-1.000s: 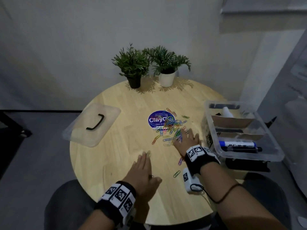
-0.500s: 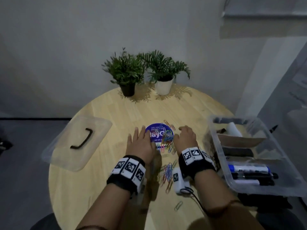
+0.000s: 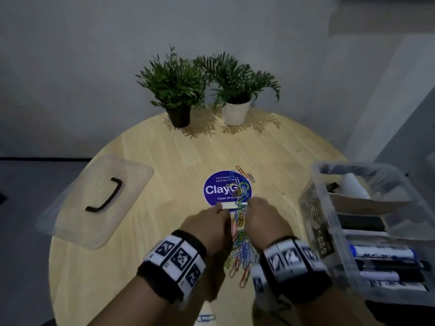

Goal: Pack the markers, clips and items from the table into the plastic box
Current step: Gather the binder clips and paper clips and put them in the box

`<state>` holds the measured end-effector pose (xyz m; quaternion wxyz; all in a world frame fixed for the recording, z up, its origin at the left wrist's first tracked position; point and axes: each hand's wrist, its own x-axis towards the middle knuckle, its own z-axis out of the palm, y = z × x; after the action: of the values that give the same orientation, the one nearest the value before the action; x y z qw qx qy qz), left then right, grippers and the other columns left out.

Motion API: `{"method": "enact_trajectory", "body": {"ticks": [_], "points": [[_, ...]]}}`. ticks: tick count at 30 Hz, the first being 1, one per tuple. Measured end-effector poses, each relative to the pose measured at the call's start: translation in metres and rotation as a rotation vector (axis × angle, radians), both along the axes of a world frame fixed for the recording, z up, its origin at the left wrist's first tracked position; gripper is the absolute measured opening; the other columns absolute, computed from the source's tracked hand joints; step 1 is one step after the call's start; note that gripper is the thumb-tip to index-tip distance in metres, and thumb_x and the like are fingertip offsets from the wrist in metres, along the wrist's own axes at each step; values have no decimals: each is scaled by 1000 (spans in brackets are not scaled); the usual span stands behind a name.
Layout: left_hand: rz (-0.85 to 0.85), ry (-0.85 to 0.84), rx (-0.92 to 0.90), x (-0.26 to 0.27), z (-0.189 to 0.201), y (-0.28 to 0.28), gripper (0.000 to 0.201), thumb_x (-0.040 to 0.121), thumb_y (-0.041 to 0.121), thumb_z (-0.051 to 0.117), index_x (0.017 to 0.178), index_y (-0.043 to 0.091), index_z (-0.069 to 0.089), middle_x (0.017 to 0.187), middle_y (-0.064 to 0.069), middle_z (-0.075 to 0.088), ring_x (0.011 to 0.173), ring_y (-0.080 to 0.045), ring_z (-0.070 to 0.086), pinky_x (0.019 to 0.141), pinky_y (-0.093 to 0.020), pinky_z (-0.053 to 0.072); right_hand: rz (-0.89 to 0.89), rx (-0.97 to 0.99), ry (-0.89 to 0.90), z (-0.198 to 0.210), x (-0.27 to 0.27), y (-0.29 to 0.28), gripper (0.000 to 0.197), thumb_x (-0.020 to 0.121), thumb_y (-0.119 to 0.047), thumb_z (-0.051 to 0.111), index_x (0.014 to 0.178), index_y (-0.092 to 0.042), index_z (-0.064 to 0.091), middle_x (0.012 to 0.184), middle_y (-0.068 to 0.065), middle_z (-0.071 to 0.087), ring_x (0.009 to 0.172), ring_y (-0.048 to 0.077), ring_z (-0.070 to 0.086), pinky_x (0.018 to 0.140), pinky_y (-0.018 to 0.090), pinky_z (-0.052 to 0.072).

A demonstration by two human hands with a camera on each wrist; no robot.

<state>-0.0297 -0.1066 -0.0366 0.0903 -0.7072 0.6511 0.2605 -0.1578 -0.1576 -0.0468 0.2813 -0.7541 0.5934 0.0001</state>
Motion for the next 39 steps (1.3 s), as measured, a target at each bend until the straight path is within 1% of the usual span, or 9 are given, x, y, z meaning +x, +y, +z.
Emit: {"method": "enact_trajectory", "body": {"ticks": [2, 4, 9, 13, 21, 25, 30, 34, 39], "points": [[54, -25, -159, 7, 11, -18, 57, 94, 25, 47, 147, 20, 28, 157, -2, 22, 138, -26, 35, 105, -42, 38, -54, -75, -70, 2, 15, -33, 42, 96, -15, 33, 138, -11, 39, 141, 10, 41, 126, 29, 45, 99, 39, 41], [116, 15, -243, 13, 12, -48, 61, 95, 17, 43, 151, 17, 19, 161, -2, 14, 145, -24, 22, 113, -40, 29, -86, -68, -131, -6, 29, -66, 47, 93, -11, 36, 141, -8, 37, 149, 11, 35, 135, 30, 37, 110, 41, 35], [121, 85, -32, 14, -19, -102, 76, 97, 20, 47, 153, 10, -4, 162, -4, -6, 150, -27, -2, 121, -41, 14, -7, 55, 19, -14, 47, -106, 51, 101, -20, 34, 150, -13, 24, 162, 1, 4, 148, 29, 0, 120, 44, 10], [59, 14, 35, 12, -34, -107, 81, 98, 33, 47, 152, 10, -8, 161, -4, -11, 149, -30, -8, 121, -43, 14, 155, 92, 95, -19, 42, -93, 55, 102, -23, 29, 153, -20, 9, 162, -2, -1, 148, 31, -5, 120, 45, 10], [-142, 38, 10, -1, -31, -39, 85, 93, 23, 56, 153, 12, -4, 161, -4, -10, 149, -28, -7, 121, -42, 11, 408, 57, 188, 4, -2, -4, 57, 103, -18, 24, 150, -1, -3, 161, 11, -7, 148, 24, -9, 119, 31, -6], [-145, 84, -61, -9, -35, 17, 72, 96, 6, 40, 153, 14, -2, 161, -2, -12, 149, -21, -8, 119, -30, 9, 449, 179, 127, -1, -25, 40, 58, 102, -16, 27, 152, -8, 0, 161, 5, -9, 149, 21, -9, 120, 34, 2], [-63, 183, -115, -12, -33, 60, 69, 97, 6, 36, 154, 23, 1, 161, 7, -12, 150, -12, -3, 119, -27, 18, 112, 41, -130, -9, -20, 9, 44, 100, -19, 32, 142, -12, 36, 150, 9, 37, 135, 23, 40, 111, 34, 35], [-28, 243, -113, -11, -26, 81, 69, 96, 23, 43, 154, 24, 4, 162, 7, -4, 150, -13, 1, 120, -28, 16, 34, 33, -46, -18, 8, -48, 55, 99, -15, 33, 150, -4, 17, 160, 12, 11, 147, 28, 12, 119, 39, 21], [31, 272, -137, -2, -23, 96, 65, 96, 27, 43, 152, 28, 13, 161, 10, 9, 149, -9, 9, 121, -27, 16, 242, 109, 68, -9, 4, -18, 50, 101, -16, 32, 148, -3, 22, 157, 14, 21, 141, 30, 27, 113, 37, 31]]}}
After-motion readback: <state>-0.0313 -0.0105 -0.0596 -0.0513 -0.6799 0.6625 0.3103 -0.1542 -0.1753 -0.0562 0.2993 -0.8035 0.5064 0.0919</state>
